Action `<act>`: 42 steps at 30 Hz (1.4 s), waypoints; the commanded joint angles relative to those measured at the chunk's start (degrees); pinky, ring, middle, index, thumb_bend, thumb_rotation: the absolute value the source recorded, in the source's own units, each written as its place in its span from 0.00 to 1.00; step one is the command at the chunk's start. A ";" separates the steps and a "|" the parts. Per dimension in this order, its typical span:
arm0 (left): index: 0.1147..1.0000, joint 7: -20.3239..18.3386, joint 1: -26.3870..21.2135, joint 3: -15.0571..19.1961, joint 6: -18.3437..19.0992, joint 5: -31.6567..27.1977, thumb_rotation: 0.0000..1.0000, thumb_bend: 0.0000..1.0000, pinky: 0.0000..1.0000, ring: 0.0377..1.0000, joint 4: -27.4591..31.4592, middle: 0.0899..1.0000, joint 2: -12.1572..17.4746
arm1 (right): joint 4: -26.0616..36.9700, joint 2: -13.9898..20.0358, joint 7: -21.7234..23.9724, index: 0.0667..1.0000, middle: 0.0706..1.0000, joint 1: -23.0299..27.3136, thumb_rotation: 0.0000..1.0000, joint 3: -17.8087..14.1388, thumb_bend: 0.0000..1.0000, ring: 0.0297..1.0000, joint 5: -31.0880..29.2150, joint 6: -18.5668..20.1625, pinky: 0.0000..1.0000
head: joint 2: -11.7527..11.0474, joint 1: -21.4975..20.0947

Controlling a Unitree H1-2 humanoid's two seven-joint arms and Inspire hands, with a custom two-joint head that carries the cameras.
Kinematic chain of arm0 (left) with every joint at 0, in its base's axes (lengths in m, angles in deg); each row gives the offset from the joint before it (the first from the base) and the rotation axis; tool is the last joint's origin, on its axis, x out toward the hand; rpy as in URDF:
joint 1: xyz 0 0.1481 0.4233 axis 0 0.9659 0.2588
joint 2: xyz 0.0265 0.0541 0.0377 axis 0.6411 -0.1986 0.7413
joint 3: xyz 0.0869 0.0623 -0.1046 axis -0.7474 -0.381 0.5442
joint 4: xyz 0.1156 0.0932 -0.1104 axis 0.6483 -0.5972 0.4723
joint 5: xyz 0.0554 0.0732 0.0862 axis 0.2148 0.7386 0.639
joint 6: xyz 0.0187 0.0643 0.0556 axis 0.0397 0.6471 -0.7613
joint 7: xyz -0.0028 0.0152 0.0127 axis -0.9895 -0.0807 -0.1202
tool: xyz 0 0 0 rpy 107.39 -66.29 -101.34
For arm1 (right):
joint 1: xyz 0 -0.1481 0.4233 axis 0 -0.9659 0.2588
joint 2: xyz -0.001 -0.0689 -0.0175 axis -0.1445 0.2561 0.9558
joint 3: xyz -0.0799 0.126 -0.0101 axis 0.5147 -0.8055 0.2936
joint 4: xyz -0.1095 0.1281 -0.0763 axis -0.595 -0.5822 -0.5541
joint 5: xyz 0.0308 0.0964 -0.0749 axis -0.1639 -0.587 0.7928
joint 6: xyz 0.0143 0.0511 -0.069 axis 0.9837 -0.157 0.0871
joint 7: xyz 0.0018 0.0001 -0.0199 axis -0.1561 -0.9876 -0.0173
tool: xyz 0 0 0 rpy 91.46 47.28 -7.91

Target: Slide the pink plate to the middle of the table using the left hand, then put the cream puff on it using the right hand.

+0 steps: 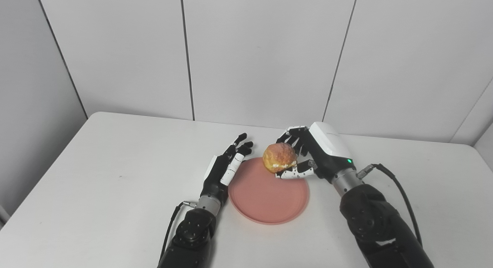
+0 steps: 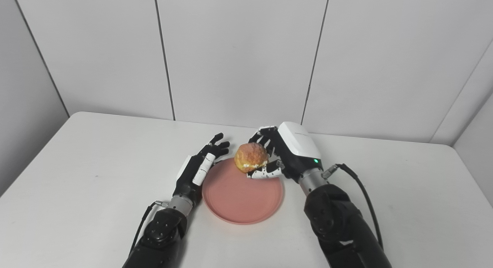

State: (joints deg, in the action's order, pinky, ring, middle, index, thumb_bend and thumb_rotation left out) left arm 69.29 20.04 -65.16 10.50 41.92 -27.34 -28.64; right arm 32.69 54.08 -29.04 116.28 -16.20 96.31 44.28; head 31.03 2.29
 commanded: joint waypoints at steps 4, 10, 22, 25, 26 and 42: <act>0.88 -1.45 2.57 -0.99 0.72 0.07 0.88 0.96 0.76 0.87 -1.85 0.85 -1.39 | -2.24 -1.01 -1.39 0.48 0.46 2.87 0.00 1.03 0.52 0.39 1.06 -1.61 0.32 | 0.00 -0.22; 0.88 -1.59 2.62 -1.11 0.67 0.23 0.89 0.95 0.76 0.86 -1.68 0.84 -1.34 | -6.65 -2.53 -2.26 0.46 0.47 2.85 0.00 2.82 0.52 0.41 1.21 -2.56 0.35 | 0.17 -0.28; 0.85 -1.76 2.12 -1.36 0.28 0.51 0.89 0.93 0.75 0.88 -2.42 0.84 -1.09 | -16.20 -4.25 -4.23 0.47 0.46 4.60 0.00 5.05 0.52 0.40 1.02 -3.97 0.33 | 0.24 -0.42; 0.85 -1.52 2.05 -1.44 0.19 0.81 0.90 0.92 0.75 0.89 -2.48 0.86 -0.96 | -17.10 -4.31 -4.05 0.47 0.47 4.70 0.00 5.46 0.52 0.40 0.87 -3.80 0.34 | -0.01 -0.63; 0.85 -1.35 2.01 -1.44 0.18 0.93 0.91 0.92 0.75 0.89 -2.55 0.87 -0.96 | -17.23 -4.29 -3.98 0.47 0.47 4.73 0.00 5.62 0.52 0.40 0.89 -3.68 0.35 | -0.01 -0.63; 0.86 -2.04 2.06 -1.24 0.02 0.26 0.91 0.92 0.77 0.88 -2.54 0.86 -0.94 | -14.68 -2.59 -1.14 0.60 0.60 5.02 0.12 7.34 0.86 0.57 1.73 -1.42 0.47 | -0.03 -0.92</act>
State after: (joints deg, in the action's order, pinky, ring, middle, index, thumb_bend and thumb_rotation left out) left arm 68.98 19.94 -65.35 10.08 42.15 -27.84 -28.45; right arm 16.55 51.00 -31.86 119.84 -9.46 97.23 42.22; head 30.94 1.41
